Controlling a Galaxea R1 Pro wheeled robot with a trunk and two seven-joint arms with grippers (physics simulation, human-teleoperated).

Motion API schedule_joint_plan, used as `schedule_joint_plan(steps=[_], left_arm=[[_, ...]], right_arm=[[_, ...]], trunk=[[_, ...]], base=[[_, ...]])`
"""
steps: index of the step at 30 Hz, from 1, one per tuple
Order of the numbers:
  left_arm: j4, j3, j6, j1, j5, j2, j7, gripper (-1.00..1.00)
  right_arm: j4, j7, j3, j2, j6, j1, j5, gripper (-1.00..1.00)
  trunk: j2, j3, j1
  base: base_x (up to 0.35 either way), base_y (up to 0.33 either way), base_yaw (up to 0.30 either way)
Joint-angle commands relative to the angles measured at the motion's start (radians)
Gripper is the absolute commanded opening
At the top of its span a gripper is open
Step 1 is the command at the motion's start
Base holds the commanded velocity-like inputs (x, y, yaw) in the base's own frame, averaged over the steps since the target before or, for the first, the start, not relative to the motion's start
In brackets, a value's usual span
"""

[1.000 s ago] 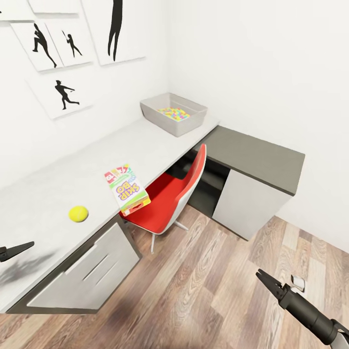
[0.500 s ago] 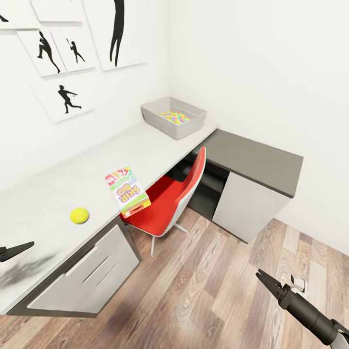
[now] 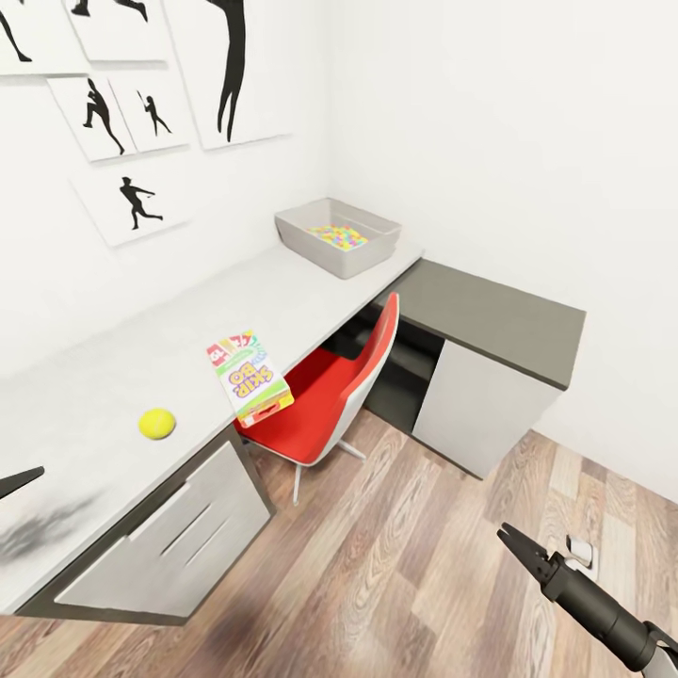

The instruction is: Put all the toys in the child's room - the three board games (two on the bed and one on the table), the two jigsaw puzzles on the table, and the tennis ball on the table - inside the toy box on the table in the child's room.

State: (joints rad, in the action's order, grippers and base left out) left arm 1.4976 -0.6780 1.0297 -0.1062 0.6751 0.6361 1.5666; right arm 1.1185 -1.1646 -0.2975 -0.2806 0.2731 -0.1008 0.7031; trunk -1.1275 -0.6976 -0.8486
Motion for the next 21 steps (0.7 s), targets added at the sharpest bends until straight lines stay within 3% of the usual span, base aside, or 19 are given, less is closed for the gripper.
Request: schedule_joint_plan(steps=[1, 6, 9, 15, 21], left_arm=[[0.002, -0.005, 0.01, 0.003, 0.013, -0.001, 0.004, 1.0], [0.004, -0.013, 0.008, 0.01, 0.11, -0.002, 0.004, 1.0], [0.005, -0.013, 0.007, 0.011, 0.14, -0.004, 0.004, 1.0], [0.006, -0.023, 0.007, 0.038, 0.153, 0.004, 0.004, 1.0], [0.006, -0.133, 0.008, 0.088, 0.155, 0.006, 0.004, 1.0]], right_arm=[[0.0, -0.002, 0.0, 0.0, 0.003, 0.0, 0.006, 1.0], [0.0, -0.001, 0.0, -0.001, -0.009, 0.0, 0.007, 1.0], [0.0, -0.001, 0.0, -0.001, -0.011, 0.0, 0.007, 1.0], [0.0, -0.001, 0.0, -0.001, -0.012, 0.0, 0.007, 1.0], [-0.001, -0.001, 0.0, -0.002, -0.012, 0.0, 0.005, 1.0]], trunk=[[0.0, 0.001, 0.0], [0.0, 0.009, 0.0], [0.0, 0.014, 0.0], [0.0, 0.024, 0.0], [0.0, 0.034, 0.0]], base=[[0.0, 0.0, 0.0], [0.0, 0.0, 0.0], [0.0, 0.0, 0.0], [0.0, 0.0, 0.0], [0.0, 0.0, 0.0]])
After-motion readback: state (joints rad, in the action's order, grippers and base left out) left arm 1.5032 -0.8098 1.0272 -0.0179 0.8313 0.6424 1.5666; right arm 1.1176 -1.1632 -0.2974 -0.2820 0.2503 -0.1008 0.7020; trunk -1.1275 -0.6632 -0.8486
